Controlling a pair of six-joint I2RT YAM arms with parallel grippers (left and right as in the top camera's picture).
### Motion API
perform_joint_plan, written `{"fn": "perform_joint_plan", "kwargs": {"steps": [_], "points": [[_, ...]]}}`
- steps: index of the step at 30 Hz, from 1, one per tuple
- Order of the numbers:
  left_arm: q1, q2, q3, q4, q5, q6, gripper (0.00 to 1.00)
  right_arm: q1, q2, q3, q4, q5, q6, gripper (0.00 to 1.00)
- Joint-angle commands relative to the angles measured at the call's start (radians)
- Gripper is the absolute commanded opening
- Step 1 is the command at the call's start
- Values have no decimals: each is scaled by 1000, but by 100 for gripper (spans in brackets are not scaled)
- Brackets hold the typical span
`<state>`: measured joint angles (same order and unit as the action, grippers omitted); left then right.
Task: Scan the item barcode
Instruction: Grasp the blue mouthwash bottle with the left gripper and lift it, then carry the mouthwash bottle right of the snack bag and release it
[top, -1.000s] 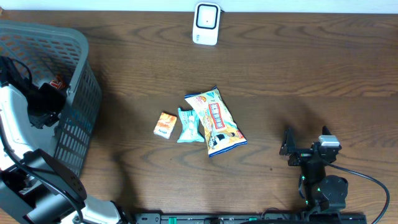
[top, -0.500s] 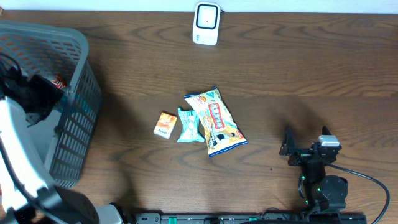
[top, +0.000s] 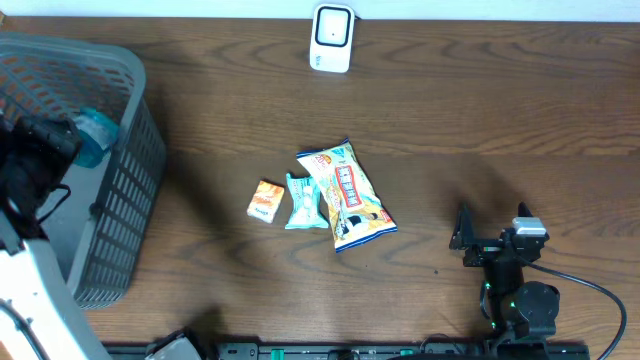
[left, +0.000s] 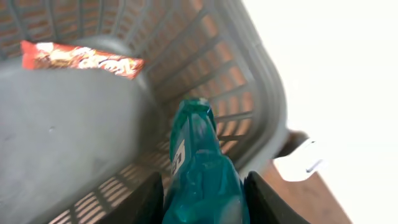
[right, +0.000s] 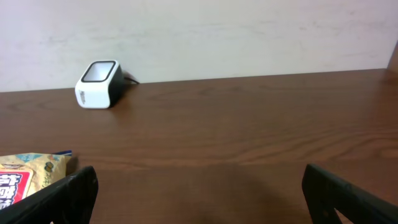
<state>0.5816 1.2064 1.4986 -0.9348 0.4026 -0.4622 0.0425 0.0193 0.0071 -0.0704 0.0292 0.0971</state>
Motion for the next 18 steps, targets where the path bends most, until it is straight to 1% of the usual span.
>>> {"fn": "perform_joint_plan", "kwargs": {"steps": [1,8,11,15,18], "points": [[-5,-61,39,26,143,-80,25,-3,0,-2,-3,-2,-9,99],[-21,-118,39,43,226,-109,25,-3,0,-2,-3,-2,-9,99],[-66,-119,39,45,225,-108,25,-3,0,-2,-3,-2,-9,99],[-105,-114,39,63,161,-111,25,-3,0,-2,-3,-2,-9,99],[-118,-113,39,73,188,-154,25,-3,0,-2,-3,-2,-9,99]]}}
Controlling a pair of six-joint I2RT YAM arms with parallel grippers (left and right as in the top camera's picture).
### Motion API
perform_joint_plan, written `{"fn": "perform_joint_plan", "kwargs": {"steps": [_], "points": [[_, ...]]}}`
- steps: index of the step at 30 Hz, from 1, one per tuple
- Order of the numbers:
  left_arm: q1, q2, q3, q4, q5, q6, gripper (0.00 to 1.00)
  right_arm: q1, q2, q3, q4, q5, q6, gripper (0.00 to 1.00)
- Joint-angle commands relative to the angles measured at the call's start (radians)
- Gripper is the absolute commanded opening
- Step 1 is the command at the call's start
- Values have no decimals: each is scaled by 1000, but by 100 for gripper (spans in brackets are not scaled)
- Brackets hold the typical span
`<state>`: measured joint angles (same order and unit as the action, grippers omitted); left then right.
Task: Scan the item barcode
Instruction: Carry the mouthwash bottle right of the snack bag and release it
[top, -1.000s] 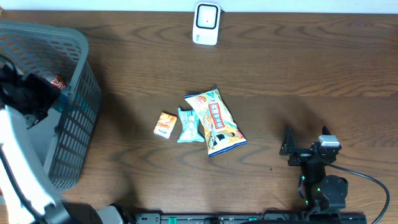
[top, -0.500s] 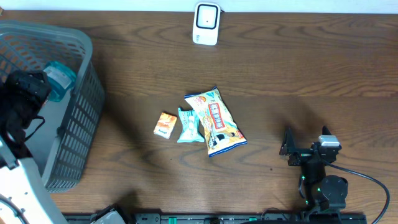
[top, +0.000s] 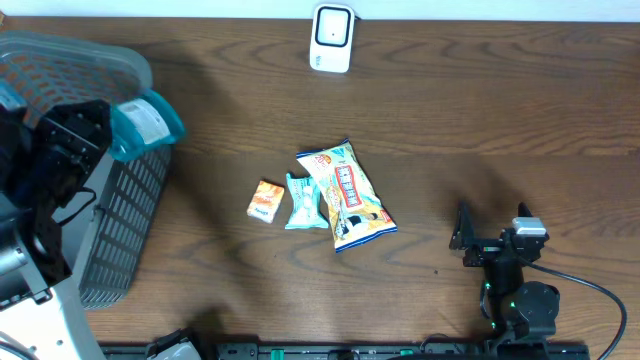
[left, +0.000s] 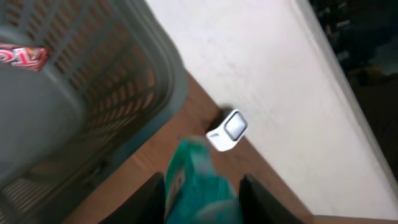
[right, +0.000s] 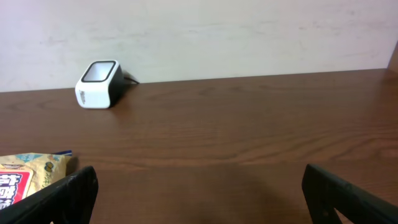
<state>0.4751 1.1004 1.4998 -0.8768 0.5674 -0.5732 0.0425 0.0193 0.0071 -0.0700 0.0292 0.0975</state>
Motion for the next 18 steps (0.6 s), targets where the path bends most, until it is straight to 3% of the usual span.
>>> {"fn": "perform_joint_plan", "kwargs": {"steps": [1,11,18], "points": [[-24,-6,38,16,42,-42,25,-3,0,-2,-3,-2,-9,99],[-282,37,31,16,39,-27,25,-3,0,-2,-3,-2,-9,99],[-501,161,27,28,-61,-28,25,-3,0,-2,-3,-2,-9,99]]}}
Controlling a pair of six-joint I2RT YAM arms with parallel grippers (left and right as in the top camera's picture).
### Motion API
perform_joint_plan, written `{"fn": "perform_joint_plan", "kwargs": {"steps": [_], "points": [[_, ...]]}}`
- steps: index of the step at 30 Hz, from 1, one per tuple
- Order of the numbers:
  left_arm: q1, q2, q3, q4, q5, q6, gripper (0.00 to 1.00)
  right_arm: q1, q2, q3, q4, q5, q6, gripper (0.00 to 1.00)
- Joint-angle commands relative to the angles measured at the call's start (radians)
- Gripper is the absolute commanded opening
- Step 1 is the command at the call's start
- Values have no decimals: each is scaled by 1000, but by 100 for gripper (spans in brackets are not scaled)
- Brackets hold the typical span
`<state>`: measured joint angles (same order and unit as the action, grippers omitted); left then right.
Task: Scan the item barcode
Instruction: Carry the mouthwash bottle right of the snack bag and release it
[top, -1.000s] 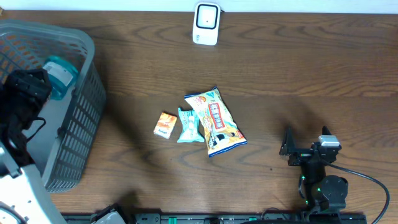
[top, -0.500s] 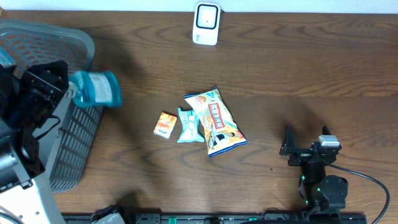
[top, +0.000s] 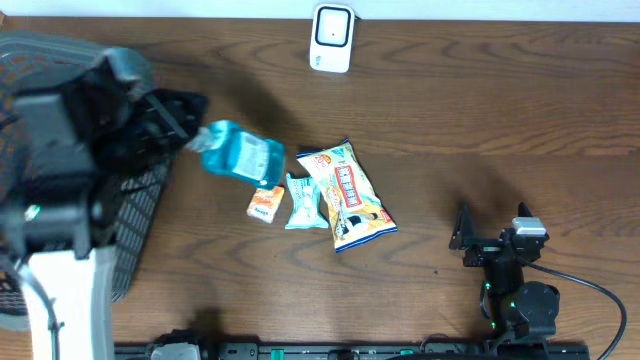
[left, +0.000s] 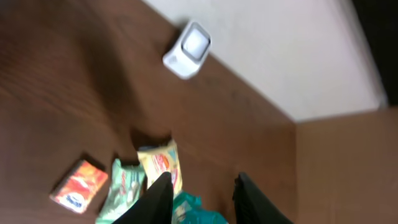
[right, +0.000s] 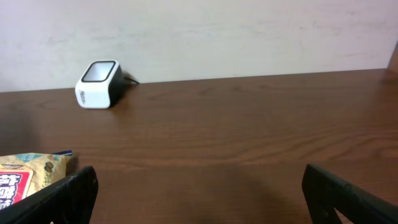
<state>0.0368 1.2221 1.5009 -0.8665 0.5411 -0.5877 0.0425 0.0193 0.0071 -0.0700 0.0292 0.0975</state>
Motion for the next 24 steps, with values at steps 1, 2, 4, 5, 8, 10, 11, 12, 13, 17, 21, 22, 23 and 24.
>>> {"fn": "perform_joint_plan", "kwargs": {"steps": [1,2,4,5,8,10,11,12,13,17,21,22,23,24], "points": [[-87,56,26,24,-39,-13,25,-3,0,-2,-3,-2,-9,99],[-118,81,26,37,-38,-14,25,-3,0,-2,-3,-2,-9,99],[-165,121,26,62,-40,-17,25,-3,0,-2,-3,-2,-9,99],[-186,139,26,74,-45,-17,25,-3,0,-2,-3,-2,-9,99],[-251,196,26,103,-95,-44,25,-3,0,-2,-3,-2,-9,99],[-291,230,26,120,-133,-47,25,-3,0,-2,-3,-2,-9,99],[-308,246,26,129,-150,-46,25,-3,0,-2,-3,-2,-9,99],[-324,262,26,137,-165,-46,25,-3,0,-2,-3,-2,-9,99],[-337,275,26,146,-175,-46,25,-3,0,-2,-3,-2,-9,99],[-389,335,26,195,-195,-46,25,-3,0,-2,-3,-2,-9,99],[-431,395,26,245,-195,-46,25,-3,0,-2,-3,-2,-9,99],[-441,411,26,256,-195,-46,25,-3,0,-2,-3,-2,-9,99],[-449,427,26,266,-195,-46,25,-3,0,-2,-3,-2,-9,99],[-457,442,26,274,-195,-46,25,-3,0,-2,-3,-2,-9,99]]}}
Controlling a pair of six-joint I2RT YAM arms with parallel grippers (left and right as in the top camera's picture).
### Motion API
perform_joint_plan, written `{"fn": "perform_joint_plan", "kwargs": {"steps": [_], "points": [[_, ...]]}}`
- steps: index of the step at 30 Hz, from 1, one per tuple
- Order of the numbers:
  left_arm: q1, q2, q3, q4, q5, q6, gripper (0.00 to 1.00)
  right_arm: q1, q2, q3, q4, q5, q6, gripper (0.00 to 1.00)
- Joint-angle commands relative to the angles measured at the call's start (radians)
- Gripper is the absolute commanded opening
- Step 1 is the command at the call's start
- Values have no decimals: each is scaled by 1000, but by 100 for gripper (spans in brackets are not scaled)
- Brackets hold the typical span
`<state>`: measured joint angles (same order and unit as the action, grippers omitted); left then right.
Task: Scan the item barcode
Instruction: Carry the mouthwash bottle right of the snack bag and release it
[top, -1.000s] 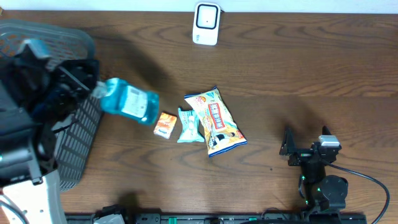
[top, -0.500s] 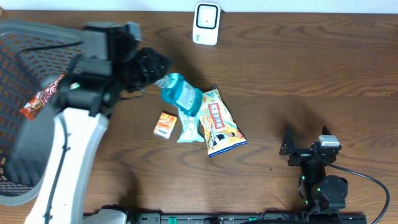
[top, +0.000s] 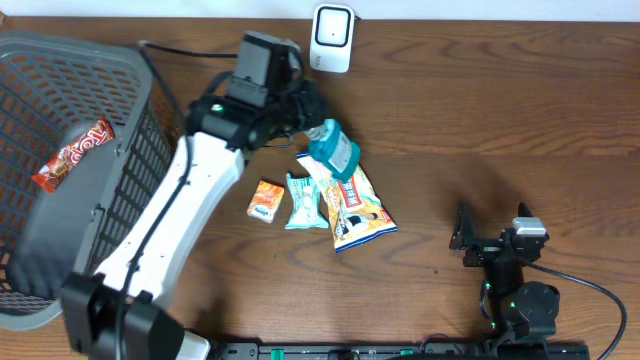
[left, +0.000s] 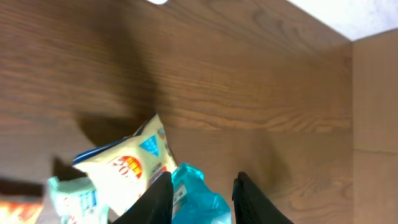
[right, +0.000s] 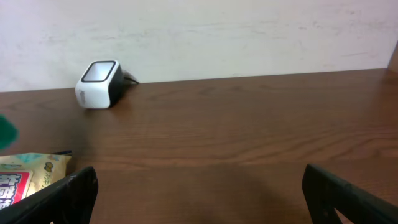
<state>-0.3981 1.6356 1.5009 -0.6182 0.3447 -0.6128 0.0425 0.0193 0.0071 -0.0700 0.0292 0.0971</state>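
Observation:
My left gripper (top: 312, 128) is shut on a teal packet (top: 334, 154), held above the top of the yellow snack bag (top: 352, 203) in mid table. In the left wrist view the teal packet (left: 199, 199) sits between my black fingers (left: 160, 199). The white barcode scanner (top: 331, 37) stands at the table's far edge, a short way beyond the packet, and shows in the right wrist view as well (right: 98, 84). My right gripper (top: 478, 240) rests open near the front right with nothing in it.
A grey basket (top: 60, 170) fills the left side, with a red snack bar (top: 72, 156) inside. A small orange pack (top: 264, 201) and a light green packet (top: 303, 201) lie beside the yellow bag. The wall runs behind the scanner.
My left arm has carried the teal packet from above the orange pack rightward and farther back, over the yellow bag's top near the scanner. The right arm has not moved.
My left gripper held the teal packet inside the basket. Then it held it above the basket's right rim. Then it was over the table beside the orange pack, and now it is over the yellow bag, below the scanner. The right gripper stayed open and still.

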Motion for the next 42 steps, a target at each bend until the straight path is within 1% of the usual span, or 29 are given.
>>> {"fn": "perform_joint_plan", "kwargs": {"steps": [1,11,22,29,33,35,36,38,40,41,42], "points": [[-31,42,26,34,1,-21,25,-3,0,-2,-3,-2,-9,99],[-116,175,26,119,2,-22,25,-3,0,-2,-3,-2,-9,99],[-205,222,26,253,2,-10,25,-3,0,-2,-3,-2,-9,99],[-249,326,26,262,11,-10,25,-3,0,-2,-3,-2,-9,99],[-259,376,26,277,70,-11,25,-3,0,-2,-3,-2,-9,99],[-260,386,26,282,74,-14,26,-3,0,-2,-3,-2,-9,99],[-260,387,26,282,72,-13,27,-3,0,-2,-3,-2,-9,99],[-260,386,26,290,69,-13,36,-3,0,-2,-3,-2,-9,99],[-259,386,26,296,56,-13,41,-3,0,-2,-3,-2,-9,99],[-259,386,26,294,32,-13,42,-3,0,-2,-3,-2,-9,99],[-259,386,26,291,7,-13,47,-3,0,-2,-3,-2,-9,99]]}}
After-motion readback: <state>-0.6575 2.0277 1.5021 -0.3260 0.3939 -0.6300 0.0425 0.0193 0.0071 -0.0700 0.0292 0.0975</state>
